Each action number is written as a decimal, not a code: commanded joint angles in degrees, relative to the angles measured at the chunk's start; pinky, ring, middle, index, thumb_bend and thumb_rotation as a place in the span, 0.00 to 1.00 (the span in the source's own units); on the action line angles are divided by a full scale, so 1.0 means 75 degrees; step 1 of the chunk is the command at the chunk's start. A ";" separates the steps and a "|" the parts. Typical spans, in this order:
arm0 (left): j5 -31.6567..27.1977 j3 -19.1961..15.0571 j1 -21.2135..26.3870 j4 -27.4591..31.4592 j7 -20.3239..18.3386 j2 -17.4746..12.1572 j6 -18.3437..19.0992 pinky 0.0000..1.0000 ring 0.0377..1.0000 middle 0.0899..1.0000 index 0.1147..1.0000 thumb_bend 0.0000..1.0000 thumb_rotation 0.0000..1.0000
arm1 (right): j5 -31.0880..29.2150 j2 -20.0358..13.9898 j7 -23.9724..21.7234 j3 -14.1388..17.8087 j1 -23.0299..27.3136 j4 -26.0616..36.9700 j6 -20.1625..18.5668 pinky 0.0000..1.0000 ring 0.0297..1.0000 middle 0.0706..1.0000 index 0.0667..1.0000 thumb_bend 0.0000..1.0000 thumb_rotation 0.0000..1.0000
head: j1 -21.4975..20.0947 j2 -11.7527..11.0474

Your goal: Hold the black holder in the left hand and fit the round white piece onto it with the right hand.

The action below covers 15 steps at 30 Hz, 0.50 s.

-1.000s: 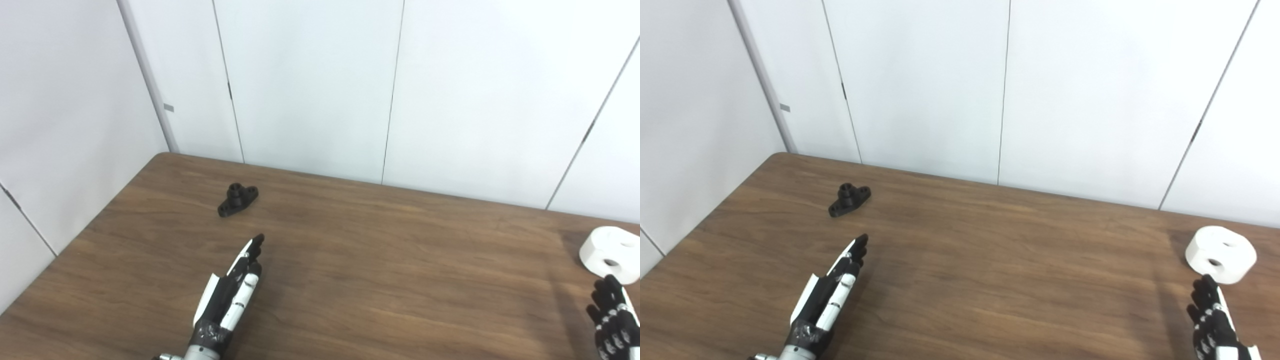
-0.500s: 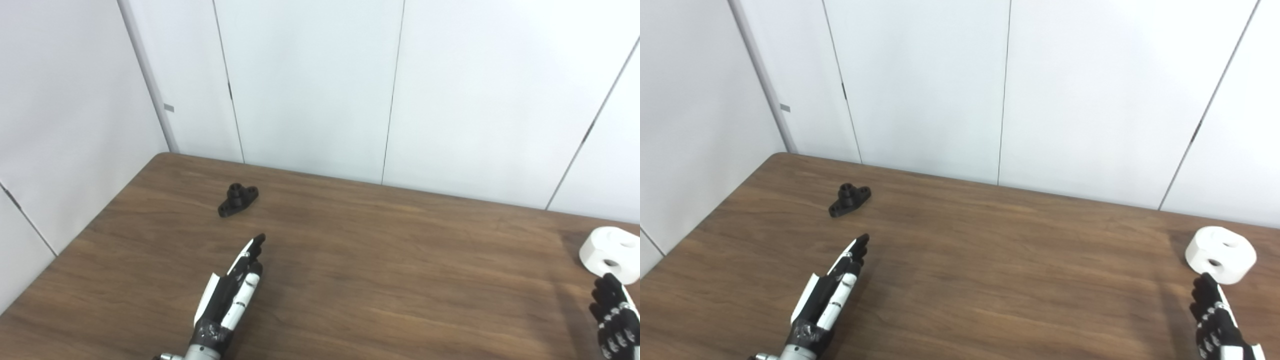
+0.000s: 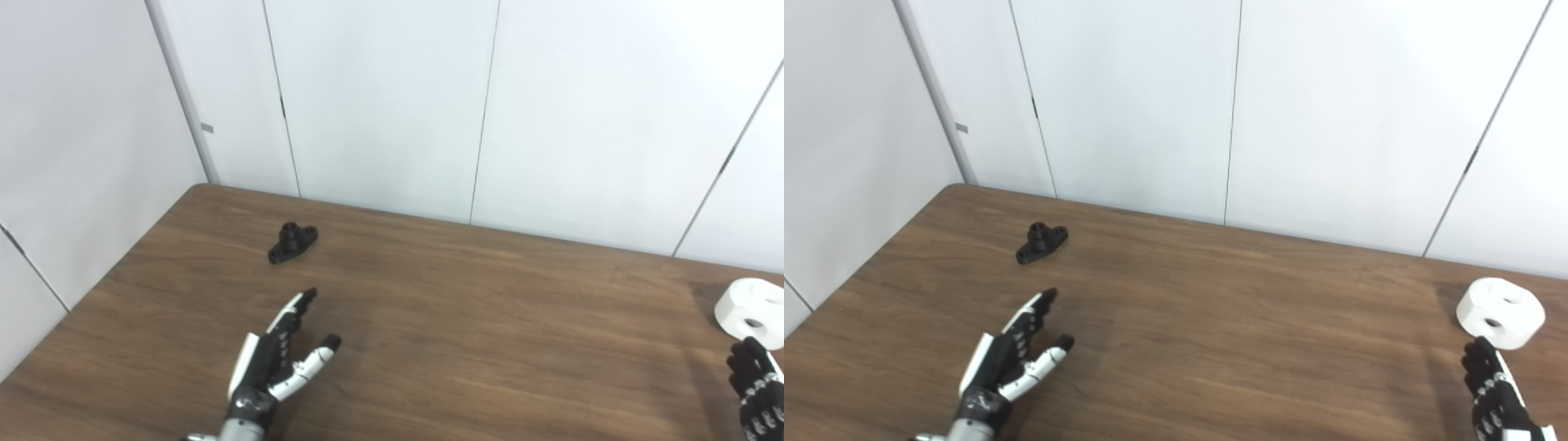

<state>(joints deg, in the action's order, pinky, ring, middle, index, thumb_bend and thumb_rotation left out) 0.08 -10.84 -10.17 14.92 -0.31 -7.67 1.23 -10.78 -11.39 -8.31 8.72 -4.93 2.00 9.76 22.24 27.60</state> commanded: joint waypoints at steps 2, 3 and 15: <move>0.0156 -0.0282 0.0372 0.0342 0.0132 -0.0440 0.0197 1.00 1.00 0.98 0.92 0.78 0.31 | -0.0002 0.0223 0.0058 -0.0043 -0.0524 -0.0710 0.0033 0.90 0.92 0.91 0.90 0.82 1.00 | 0.0011 0.0017; 0.0242 -0.0326 0.0427 0.0325 0.0144 -0.0539 0.0259 1.00 1.00 0.98 0.92 0.79 0.31 | 0.0014 0.0223 0.0063 -0.0045 -0.0527 -0.0700 0.0033 0.89 0.91 0.91 0.89 0.83 1.00 | 0.0011 0.0017; 0.1798 -0.0457 0.1160 -0.0208 0.0441 -0.1586 0.1188 1.00 1.00 0.99 0.89 0.92 0.40 | 0.0000 0.0242 0.0062 -0.0041 -0.0552 -0.0643 0.0019 0.93 0.93 0.92 0.91 0.87 1.00 | 0.0021 0.0022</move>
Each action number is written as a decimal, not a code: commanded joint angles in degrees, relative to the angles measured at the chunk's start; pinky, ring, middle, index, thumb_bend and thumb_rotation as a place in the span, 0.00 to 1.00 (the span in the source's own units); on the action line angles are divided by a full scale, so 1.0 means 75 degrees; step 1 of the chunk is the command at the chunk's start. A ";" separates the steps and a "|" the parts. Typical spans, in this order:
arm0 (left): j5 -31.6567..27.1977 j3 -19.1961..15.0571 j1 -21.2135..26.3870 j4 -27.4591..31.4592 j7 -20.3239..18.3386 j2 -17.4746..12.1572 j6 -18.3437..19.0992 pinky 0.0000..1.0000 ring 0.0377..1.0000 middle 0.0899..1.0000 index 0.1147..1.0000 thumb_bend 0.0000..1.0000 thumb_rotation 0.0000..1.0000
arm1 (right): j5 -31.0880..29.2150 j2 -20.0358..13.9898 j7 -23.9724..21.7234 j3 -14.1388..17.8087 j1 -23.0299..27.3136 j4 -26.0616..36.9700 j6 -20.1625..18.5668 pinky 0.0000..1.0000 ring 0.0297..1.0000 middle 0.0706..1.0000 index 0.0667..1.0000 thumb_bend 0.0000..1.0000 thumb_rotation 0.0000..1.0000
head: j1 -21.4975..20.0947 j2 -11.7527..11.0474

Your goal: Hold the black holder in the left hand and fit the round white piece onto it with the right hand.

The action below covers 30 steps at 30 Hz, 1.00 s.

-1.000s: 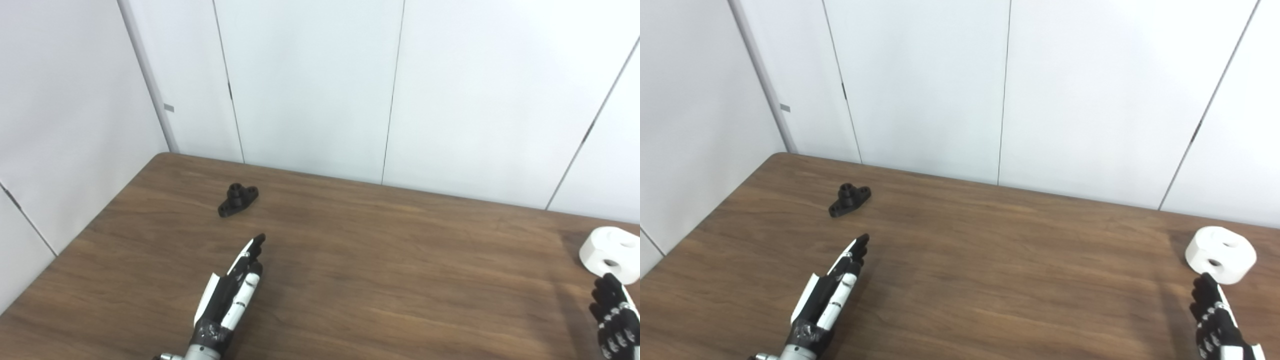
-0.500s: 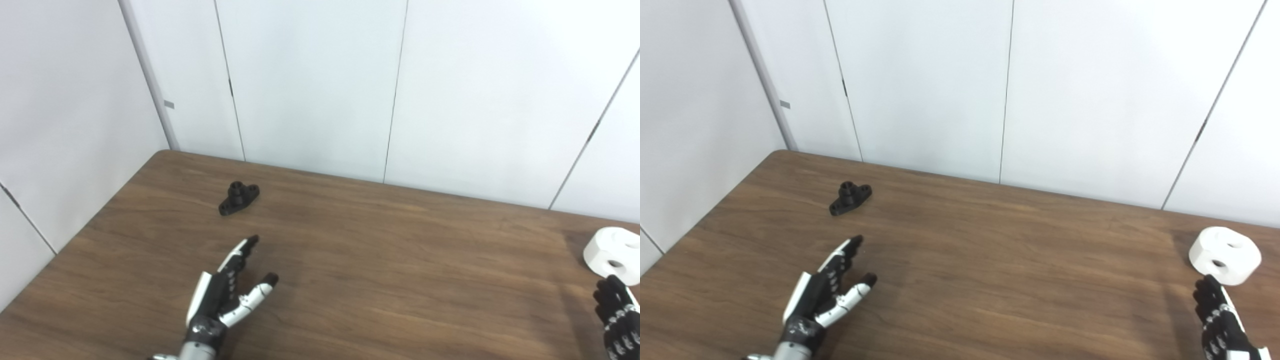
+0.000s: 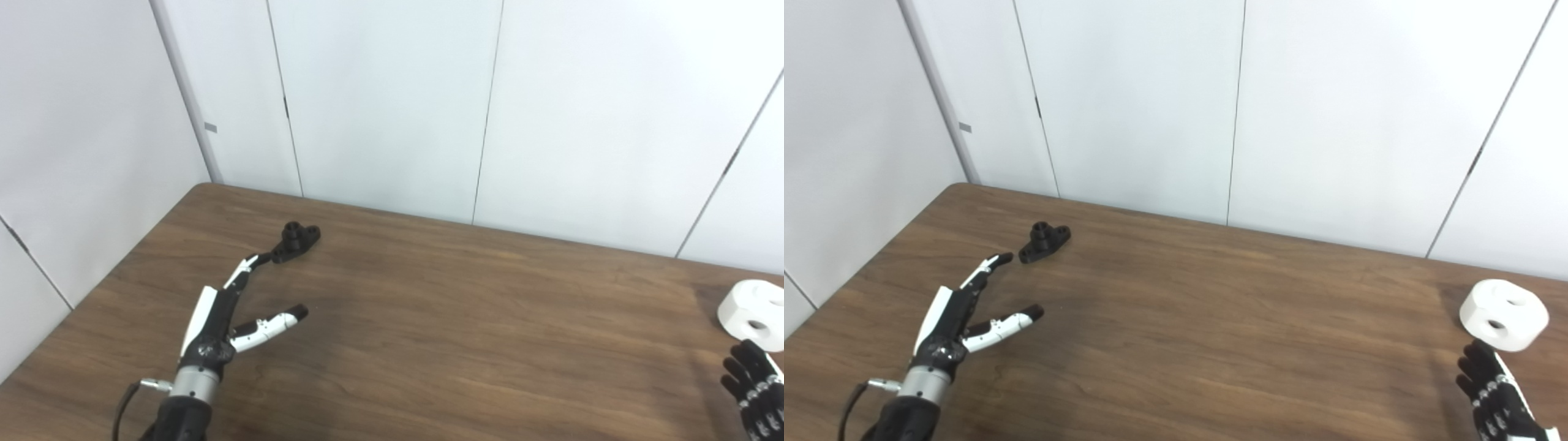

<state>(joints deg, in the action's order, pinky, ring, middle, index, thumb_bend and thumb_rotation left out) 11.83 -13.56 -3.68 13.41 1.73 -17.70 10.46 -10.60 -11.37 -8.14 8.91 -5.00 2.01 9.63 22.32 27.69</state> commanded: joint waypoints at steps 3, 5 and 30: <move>0.0500 -0.0112 0.0541 -0.0331 0.0222 -0.0468 0.0164 1.00 1.00 1.00 0.89 0.91 0.41 | 0.0017 0.0237 0.0045 -0.0071 -0.0531 -0.0694 0.0080 0.93 0.93 0.92 0.91 0.88 1.00 | 0.0005 0.0009; 0.0665 -0.0109 0.0695 -0.0546 0.0254 -0.0596 0.0263 1.00 1.00 1.00 0.88 0.91 0.40 | 0.0016 0.0240 0.0045 -0.0068 -0.0526 -0.0707 0.0092 0.95 0.94 0.93 0.91 0.89 1.00 | 0.0007 0.0001; 0.1841 0.0727 0.3100 -0.3722 0.0944 -0.1539 0.0468 1.00 1.00 0.96 0.84 0.89 0.39 | 0.0093 0.0303 0.0067 -0.0081 -0.0604 -0.0632 0.0102 1.00 0.98 0.95 0.93 0.88 1.00 | -0.0027 0.0025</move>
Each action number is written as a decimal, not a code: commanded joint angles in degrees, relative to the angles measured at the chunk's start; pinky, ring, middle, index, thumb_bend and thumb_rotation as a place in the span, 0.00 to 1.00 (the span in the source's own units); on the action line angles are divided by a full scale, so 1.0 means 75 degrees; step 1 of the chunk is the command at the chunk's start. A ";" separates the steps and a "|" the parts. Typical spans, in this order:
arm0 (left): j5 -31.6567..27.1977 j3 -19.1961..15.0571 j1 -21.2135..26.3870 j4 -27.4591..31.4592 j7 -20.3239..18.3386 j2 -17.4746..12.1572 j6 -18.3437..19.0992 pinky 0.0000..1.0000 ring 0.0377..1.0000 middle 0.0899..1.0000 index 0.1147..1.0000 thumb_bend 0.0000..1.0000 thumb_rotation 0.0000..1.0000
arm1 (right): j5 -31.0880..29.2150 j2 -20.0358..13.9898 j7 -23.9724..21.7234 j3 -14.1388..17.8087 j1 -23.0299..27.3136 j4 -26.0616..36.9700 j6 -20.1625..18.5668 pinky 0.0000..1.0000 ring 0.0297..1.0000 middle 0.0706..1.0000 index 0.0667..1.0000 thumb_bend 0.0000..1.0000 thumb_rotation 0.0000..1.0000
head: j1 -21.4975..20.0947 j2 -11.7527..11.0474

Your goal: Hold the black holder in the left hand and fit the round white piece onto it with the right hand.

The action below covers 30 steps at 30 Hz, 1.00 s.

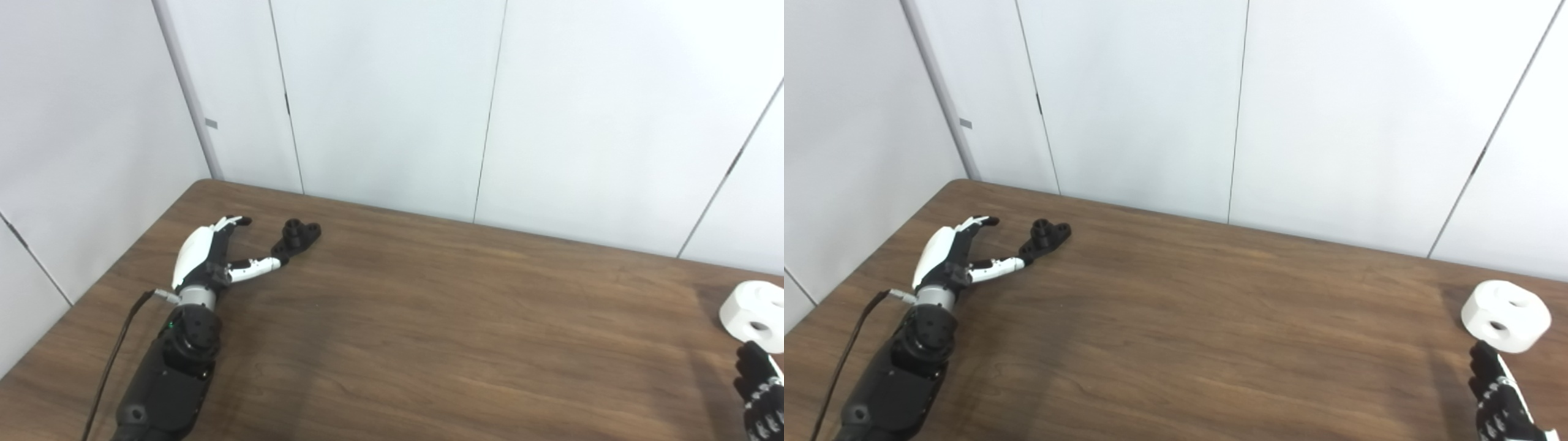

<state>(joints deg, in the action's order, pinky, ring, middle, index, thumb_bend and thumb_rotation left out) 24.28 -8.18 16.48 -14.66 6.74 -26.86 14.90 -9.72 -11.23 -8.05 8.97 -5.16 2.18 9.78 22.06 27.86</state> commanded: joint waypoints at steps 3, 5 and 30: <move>0.0229 0.0126 0.0594 -0.0242 0.0322 -0.0329 -0.0142 1.00 1.00 0.96 0.83 0.90 0.40 | 0.0006 0.0291 0.0067 -0.0095 -0.0612 -0.0608 0.0074 1.00 0.98 0.96 0.94 0.87 1.00 | 0.0021 0.0011; 0.0267 0.0213 0.0711 -0.0407 0.0342 -0.0335 -0.0104 1.00 1.00 0.96 0.82 0.90 0.40 | 0.0022 0.0305 0.0089 -0.0098 -0.0628 -0.0565 0.0035 1.00 0.98 0.96 0.94 0.88 1.00 | 0.0017 0.0025; 0.0060 0.0737 0.1384 -0.1726 0.0471 -0.0114 -0.0142 1.00 1.00 0.95 0.80 0.88 0.37 | 0.0007 0.0286 0.0054 -0.0120 -0.0665 -0.0560 0.0030 1.00 0.98 0.95 0.94 0.88 1.00 | -0.0081 0.0081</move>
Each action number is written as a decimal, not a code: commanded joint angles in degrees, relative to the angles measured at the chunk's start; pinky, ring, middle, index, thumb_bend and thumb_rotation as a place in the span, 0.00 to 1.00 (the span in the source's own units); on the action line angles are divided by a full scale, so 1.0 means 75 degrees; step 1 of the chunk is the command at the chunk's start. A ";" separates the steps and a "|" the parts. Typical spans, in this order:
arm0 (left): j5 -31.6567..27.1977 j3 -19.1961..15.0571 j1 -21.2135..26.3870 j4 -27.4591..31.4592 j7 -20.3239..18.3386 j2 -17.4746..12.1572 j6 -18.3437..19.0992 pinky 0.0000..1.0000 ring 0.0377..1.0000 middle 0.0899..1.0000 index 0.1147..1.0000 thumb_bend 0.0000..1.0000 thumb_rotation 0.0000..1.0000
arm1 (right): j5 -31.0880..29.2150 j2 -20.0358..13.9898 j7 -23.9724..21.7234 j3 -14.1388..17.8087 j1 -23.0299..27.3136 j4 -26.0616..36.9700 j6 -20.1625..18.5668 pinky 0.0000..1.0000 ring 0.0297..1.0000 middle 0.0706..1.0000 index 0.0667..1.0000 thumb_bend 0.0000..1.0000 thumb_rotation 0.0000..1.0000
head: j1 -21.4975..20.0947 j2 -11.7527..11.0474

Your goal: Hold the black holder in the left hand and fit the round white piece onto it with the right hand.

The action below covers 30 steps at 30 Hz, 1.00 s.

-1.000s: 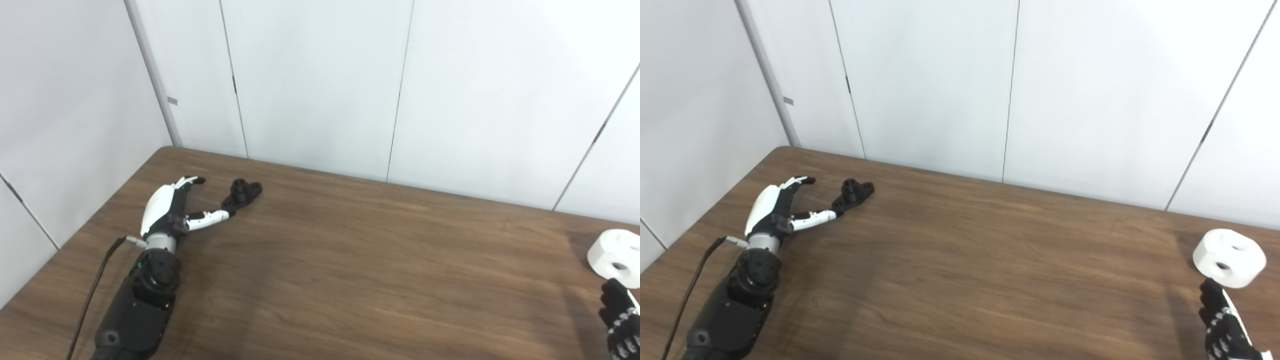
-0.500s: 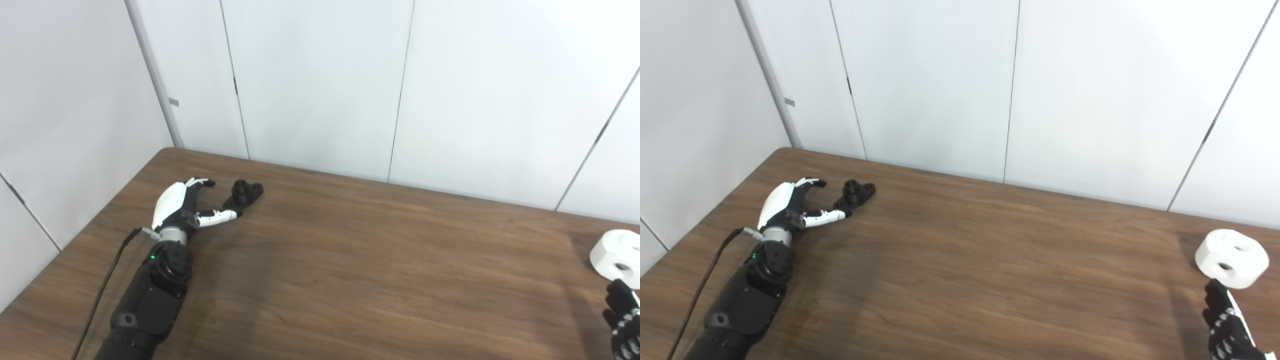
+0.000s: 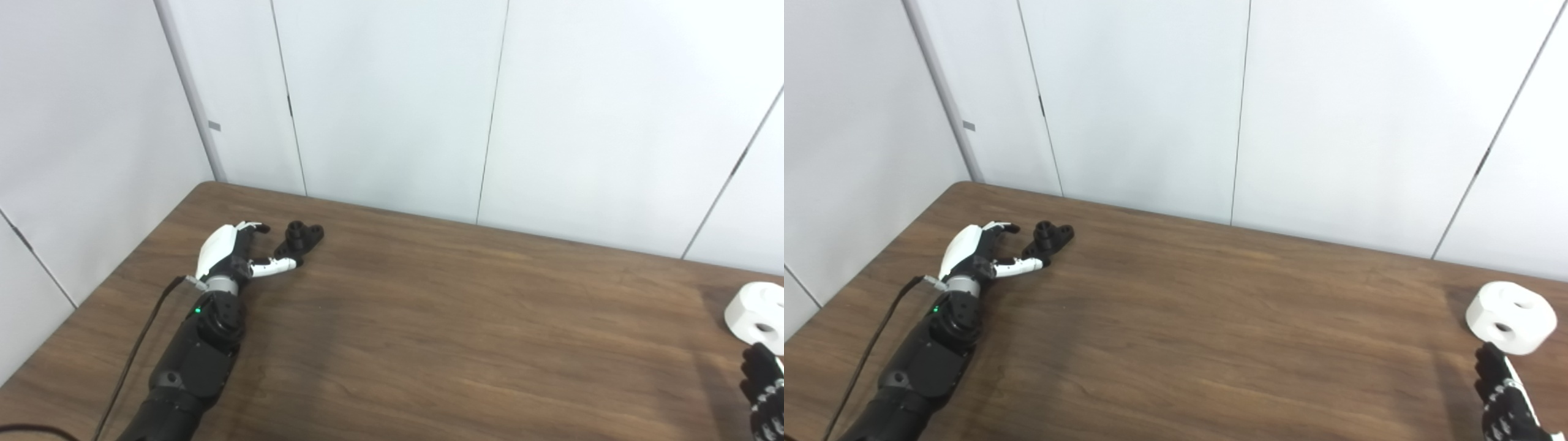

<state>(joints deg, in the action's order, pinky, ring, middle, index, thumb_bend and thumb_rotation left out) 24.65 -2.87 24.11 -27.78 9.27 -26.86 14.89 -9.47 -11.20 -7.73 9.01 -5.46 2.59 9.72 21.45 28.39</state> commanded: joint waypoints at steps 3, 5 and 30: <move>-0.0017 0.0088 0.0445 -0.0096 0.0177 -0.0087 -0.0202 1.00 1.00 0.95 0.79 0.87 0.36 | -0.0055 0.0290 0.0002 -0.0122 -0.0636 -0.0620 0.0058 1.00 0.98 0.95 0.94 0.88 1.00 | -0.0020 0.0014; -0.0014 0.0149 0.0480 -0.0138 0.0171 -0.0092 -0.0214 1.00 1.00 0.94 0.79 0.87 0.36 | -0.0088 0.0307 0.0002 -0.0117 -0.0646 -0.0593 0.0039 1.00 0.97 0.94 0.93 0.87 1.00 | -0.0031 0.0023; 0.0002 0.0372 0.0402 -0.0321 0.0431 -0.0019 -0.0187 1.00 1.00 0.93 0.75 0.86 0.31 | -0.0071 0.0335 0.0043 -0.0129 -0.0663 -0.0493 -0.0095 1.00 1.00 0.96 0.96 0.85 1.00 | -0.0040 0.0070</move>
<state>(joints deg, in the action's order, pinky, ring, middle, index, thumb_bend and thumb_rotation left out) 24.48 -0.15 25.55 -30.06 12.07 -26.09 14.38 -9.59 -11.18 -7.71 9.04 -5.61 2.91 9.37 21.09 28.83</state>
